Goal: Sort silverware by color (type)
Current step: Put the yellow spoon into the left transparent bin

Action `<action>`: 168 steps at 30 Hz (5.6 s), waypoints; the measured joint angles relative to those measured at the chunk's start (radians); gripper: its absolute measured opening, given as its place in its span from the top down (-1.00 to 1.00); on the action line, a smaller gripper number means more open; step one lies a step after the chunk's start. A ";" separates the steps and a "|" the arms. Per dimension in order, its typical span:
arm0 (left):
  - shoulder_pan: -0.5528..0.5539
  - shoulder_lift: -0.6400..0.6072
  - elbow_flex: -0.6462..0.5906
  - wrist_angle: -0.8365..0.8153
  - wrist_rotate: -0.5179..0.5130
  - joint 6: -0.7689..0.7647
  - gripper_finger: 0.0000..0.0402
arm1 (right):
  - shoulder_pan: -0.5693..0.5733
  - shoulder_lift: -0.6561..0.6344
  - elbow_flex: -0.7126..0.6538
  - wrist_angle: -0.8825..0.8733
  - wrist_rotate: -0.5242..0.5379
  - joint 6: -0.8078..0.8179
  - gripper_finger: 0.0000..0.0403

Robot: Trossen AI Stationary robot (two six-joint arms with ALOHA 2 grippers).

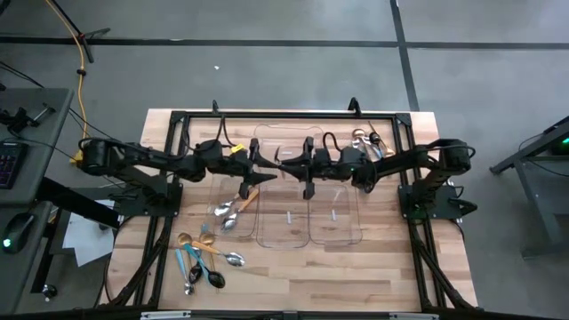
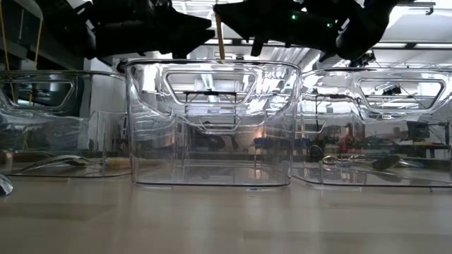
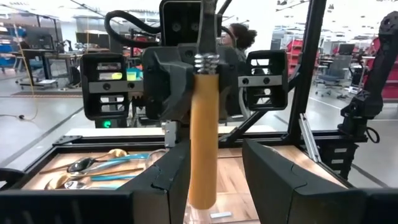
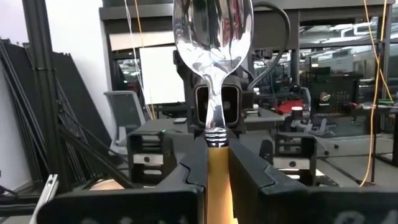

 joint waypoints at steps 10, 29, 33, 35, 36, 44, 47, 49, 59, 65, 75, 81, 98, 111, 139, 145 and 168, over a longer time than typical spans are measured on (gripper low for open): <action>-0.042 0.000 0.000 0.019 -0.087 0.028 0.32 | 0.003 0.000 0.000 0.027 -0.029 0.019 0.89; -0.086 0.105 0.078 0.020 -0.112 0.055 0.37 | 0.017 0.000 0.000 0.030 -0.030 0.018 0.89; -0.086 0.105 0.078 0.019 -0.125 0.055 0.60 | 0.017 0.000 0.000 0.030 -0.030 0.017 0.89; -0.086 0.105 0.078 0.017 -0.126 0.054 0.76 | 0.018 0.000 0.000 0.029 -0.037 0.017 0.89; -0.086 0.105 0.078 0.017 -0.126 0.054 0.77 | 0.018 0.000 0.000 0.028 -0.036 0.018 0.89; -0.067 0.090 0.078 -0.037 -0.129 0.059 0.77 | 0.017 -0.001 0.000 -0.021 -0.029 0.013 0.45; -0.054 0.050 0.066 -0.086 -0.130 0.074 0.77 | 0.017 -0.002 0.000 -0.036 -0.029 -0.012 0.30; -0.045 0.011 0.048 -0.101 -0.131 0.082 0.77 | 0.017 -0.014 0.000 -0.068 -0.028 -0.033 0.19; 0.034 -0.324 -0.127 -0.231 -0.133 0.104 0.77 | 0.016 -0.191 -0.002 -0.431 0.148 -0.142 -0.05; 0.056 -0.476 -0.133 -0.455 -0.131 0.055 0.77 | 0.017 -0.257 -0.002 -0.566 0.189 -0.200 -0.05; 0.052 -0.497 -0.133 -0.508 -0.130 0.019 0.77 | 0.016 -0.265 -0.002 -0.604 0.277 -0.253 -0.05; 0.051 -0.494 -0.133 -0.507 -0.152 -0.052 0.77 | 0.014 -0.265 -0.002 -0.606 0.277 -0.262 -0.04; -0.304 -0.537 0.140 -1.527 -0.468 -0.626 0.77 | -0.036 -0.366 -0.002 -0.769 0.279 -0.147 -0.04; -0.502 -0.328 0.141 -1.587 -0.413 -0.984 0.77 | -0.035 -0.378 -0.002 -0.779 0.277 -0.138 -0.04; -0.421 -0.087 0.144 -1.606 -0.322 -0.932 0.58 | -0.036 -0.378 -0.002 -0.778 0.277 -0.143 -0.05; -0.421 -0.086 0.142 -1.603 -0.325 -0.930 0.40 | -0.036 -0.378 -0.002 -0.778 0.277 -0.143 -0.05; -0.420 -0.145 0.140 -1.591 -0.317 -0.942 0.36 | -0.036 -0.378 -0.002 -0.779 0.278 -0.143 -0.05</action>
